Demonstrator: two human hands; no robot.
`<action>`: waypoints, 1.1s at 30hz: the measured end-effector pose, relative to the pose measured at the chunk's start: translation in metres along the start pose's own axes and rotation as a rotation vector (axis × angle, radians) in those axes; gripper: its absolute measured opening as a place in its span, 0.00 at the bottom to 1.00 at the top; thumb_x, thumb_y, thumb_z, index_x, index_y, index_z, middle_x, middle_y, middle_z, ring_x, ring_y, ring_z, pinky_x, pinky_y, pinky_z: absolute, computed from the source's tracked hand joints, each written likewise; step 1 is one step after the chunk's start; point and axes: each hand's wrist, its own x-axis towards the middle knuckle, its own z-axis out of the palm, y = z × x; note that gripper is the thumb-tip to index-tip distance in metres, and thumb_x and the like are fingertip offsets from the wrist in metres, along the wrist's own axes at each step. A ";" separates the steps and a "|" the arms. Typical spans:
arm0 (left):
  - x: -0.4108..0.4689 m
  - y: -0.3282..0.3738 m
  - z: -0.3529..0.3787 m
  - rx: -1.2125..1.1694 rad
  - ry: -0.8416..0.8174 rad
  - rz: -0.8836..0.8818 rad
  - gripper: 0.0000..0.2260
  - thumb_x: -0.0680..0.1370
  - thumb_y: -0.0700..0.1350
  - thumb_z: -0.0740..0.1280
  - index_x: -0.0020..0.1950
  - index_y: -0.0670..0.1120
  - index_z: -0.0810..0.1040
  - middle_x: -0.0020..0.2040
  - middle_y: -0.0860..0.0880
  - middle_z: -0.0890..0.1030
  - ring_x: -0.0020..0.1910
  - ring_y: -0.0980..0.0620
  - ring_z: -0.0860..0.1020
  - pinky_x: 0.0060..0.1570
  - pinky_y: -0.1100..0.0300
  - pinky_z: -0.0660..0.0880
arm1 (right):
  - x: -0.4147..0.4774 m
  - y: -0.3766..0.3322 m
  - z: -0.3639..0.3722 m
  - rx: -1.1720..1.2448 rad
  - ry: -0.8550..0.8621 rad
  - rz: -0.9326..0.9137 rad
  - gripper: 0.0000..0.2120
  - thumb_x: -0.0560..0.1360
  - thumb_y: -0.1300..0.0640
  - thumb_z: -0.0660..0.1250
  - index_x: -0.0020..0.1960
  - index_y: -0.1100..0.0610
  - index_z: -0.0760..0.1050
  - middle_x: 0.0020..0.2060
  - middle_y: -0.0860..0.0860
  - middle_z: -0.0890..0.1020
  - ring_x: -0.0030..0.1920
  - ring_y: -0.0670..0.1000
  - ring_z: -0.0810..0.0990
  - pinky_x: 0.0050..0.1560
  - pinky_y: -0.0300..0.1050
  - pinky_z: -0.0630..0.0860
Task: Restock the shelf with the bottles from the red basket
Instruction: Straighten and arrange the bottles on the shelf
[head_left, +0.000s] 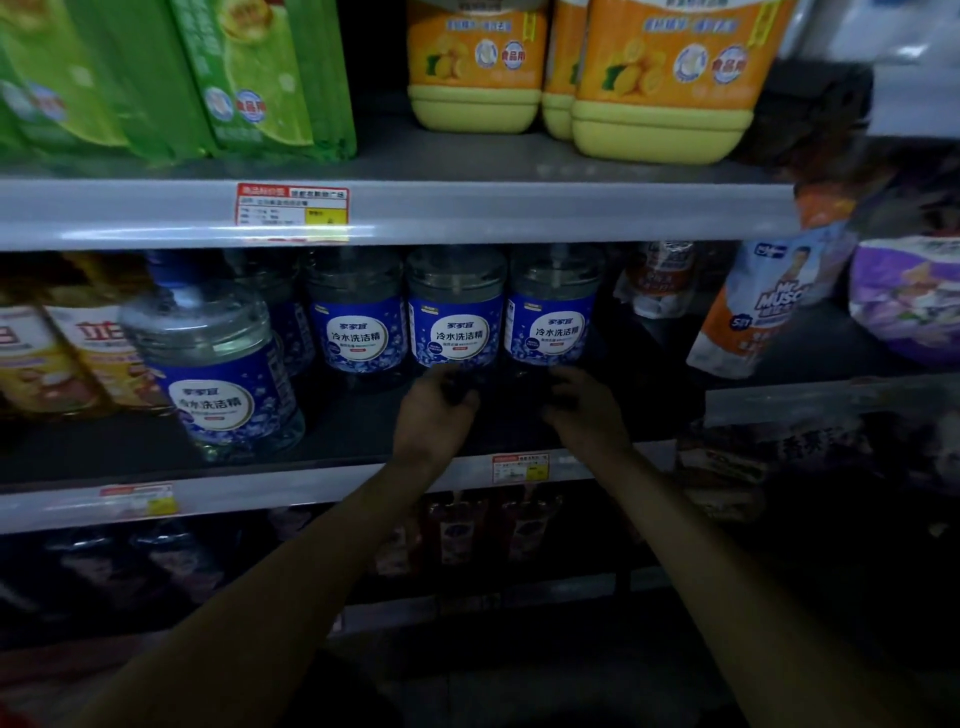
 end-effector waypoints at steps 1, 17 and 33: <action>0.000 -0.004 -0.007 -0.003 0.028 -0.007 0.22 0.80 0.42 0.70 0.74 0.46 0.72 0.66 0.45 0.80 0.65 0.47 0.77 0.59 0.59 0.73 | -0.001 -0.001 0.004 -0.008 -0.025 0.002 0.26 0.76 0.65 0.68 0.73 0.52 0.71 0.62 0.52 0.78 0.64 0.53 0.77 0.66 0.52 0.75; 0.032 -0.028 0.011 -0.374 0.130 -0.062 0.36 0.64 0.56 0.67 0.74 0.55 0.72 0.65 0.45 0.78 0.61 0.48 0.80 0.63 0.48 0.80 | 0.014 -0.037 0.085 0.461 -0.116 0.030 0.37 0.74 0.69 0.66 0.78 0.44 0.65 0.69 0.51 0.77 0.68 0.54 0.76 0.69 0.58 0.75; 0.019 -0.023 -0.020 -0.235 0.058 0.032 0.22 0.82 0.41 0.66 0.77 0.47 0.70 0.64 0.55 0.76 0.64 0.56 0.75 0.61 0.62 0.72 | 0.020 -0.031 0.073 0.267 -0.130 -0.012 0.40 0.76 0.69 0.70 0.80 0.46 0.60 0.67 0.49 0.76 0.63 0.48 0.76 0.61 0.47 0.79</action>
